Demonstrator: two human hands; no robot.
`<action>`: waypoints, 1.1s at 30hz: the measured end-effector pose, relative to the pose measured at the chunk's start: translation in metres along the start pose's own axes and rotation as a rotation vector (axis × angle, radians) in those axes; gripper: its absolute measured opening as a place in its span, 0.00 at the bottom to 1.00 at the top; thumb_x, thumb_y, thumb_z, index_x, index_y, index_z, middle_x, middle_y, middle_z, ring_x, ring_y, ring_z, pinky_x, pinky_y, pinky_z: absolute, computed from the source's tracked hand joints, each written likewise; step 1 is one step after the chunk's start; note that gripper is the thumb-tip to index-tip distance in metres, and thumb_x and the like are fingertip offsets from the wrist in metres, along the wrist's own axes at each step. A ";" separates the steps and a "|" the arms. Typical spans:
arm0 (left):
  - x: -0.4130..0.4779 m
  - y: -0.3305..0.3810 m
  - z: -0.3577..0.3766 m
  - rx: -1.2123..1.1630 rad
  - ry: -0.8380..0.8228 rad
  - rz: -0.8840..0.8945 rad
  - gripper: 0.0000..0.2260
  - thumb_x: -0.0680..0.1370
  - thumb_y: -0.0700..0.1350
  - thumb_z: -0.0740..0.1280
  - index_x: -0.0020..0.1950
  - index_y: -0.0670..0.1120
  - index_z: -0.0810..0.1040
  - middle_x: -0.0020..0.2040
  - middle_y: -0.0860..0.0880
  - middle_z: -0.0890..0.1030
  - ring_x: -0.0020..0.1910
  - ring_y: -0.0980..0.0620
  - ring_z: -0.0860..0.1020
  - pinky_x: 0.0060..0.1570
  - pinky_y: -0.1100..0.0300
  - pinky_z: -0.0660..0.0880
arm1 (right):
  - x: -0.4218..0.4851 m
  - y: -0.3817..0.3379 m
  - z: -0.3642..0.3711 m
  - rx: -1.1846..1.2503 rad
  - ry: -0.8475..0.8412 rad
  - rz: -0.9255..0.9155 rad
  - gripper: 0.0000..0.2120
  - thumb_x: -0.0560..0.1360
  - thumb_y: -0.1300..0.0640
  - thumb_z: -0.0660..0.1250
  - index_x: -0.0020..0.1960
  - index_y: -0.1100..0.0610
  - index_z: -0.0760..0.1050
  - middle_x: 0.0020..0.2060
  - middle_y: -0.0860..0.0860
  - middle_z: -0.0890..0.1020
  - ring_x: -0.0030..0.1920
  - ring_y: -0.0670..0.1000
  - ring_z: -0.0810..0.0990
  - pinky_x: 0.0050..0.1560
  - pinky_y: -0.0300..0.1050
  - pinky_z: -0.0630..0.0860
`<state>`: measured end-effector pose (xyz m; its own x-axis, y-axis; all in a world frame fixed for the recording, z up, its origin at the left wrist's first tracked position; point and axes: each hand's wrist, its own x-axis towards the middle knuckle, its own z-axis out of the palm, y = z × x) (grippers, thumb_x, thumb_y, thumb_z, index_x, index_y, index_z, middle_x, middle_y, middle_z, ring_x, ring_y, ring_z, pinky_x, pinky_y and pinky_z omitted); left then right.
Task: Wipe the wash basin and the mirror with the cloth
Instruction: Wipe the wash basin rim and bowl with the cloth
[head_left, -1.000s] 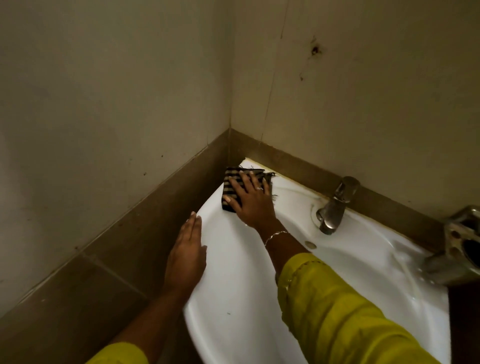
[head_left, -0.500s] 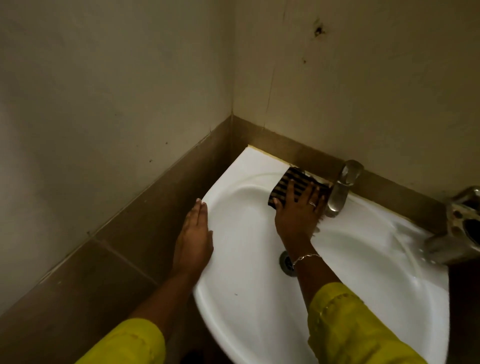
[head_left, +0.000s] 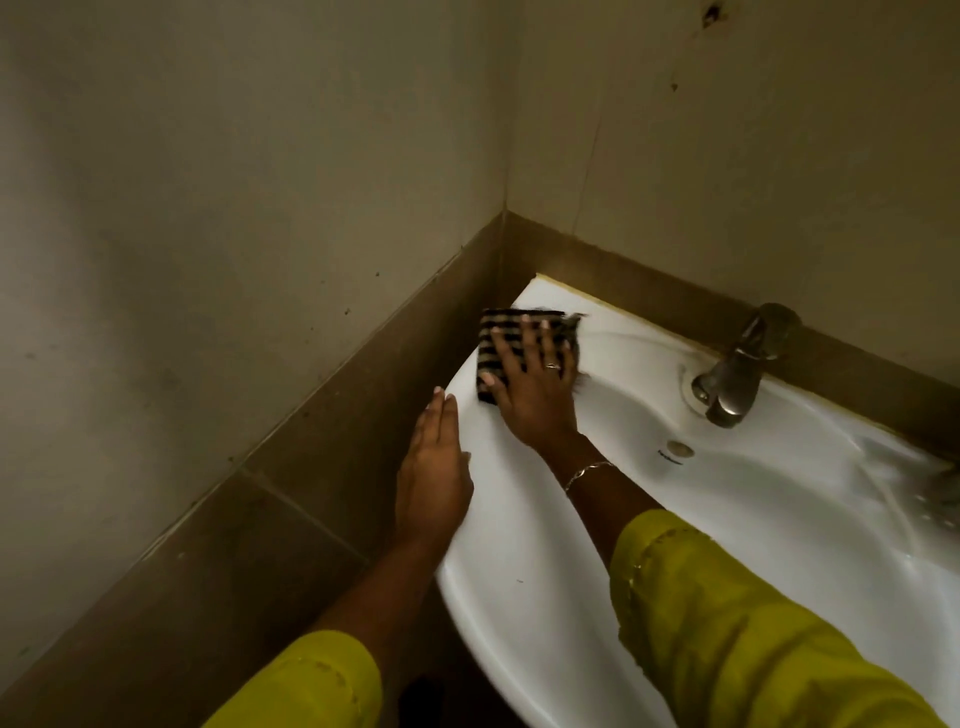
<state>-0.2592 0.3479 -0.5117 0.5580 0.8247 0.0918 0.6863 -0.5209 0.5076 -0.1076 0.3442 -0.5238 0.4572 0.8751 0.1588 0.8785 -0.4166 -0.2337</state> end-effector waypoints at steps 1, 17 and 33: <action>0.000 0.000 0.000 -0.014 0.003 -0.003 0.29 0.78 0.40 0.60 0.74 0.44 0.50 0.76 0.48 0.52 0.74 0.51 0.52 0.68 0.63 0.53 | -0.002 -0.002 0.001 0.049 -0.005 -0.106 0.32 0.75 0.38 0.40 0.73 0.51 0.60 0.74 0.59 0.59 0.74 0.62 0.53 0.70 0.61 0.44; -0.005 0.006 -0.006 -0.360 0.225 -0.176 0.23 0.78 0.47 0.52 0.71 0.40 0.61 0.69 0.40 0.68 0.65 0.44 0.69 0.55 0.67 0.61 | -0.006 -0.059 0.008 0.190 -0.014 0.151 0.28 0.75 0.43 0.45 0.72 0.48 0.61 0.76 0.54 0.48 0.75 0.58 0.40 0.72 0.58 0.40; -0.009 -0.007 -0.010 -1.013 0.323 -0.537 0.13 0.81 0.43 0.53 0.43 0.46 0.74 0.37 0.53 0.74 0.33 0.64 0.72 0.32 0.77 0.67 | -0.051 -0.105 0.002 0.370 -0.273 0.248 0.31 0.78 0.48 0.56 0.76 0.49 0.45 0.74 0.55 0.35 0.73 0.60 0.34 0.70 0.66 0.50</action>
<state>-0.2738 0.3471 -0.5075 0.0688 0.9770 -0.2016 0.0340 0.1997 0.9793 -0.2234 0.3442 -0.5095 0.5492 0.8140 -0.1890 0.6184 -0.5480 -0.5633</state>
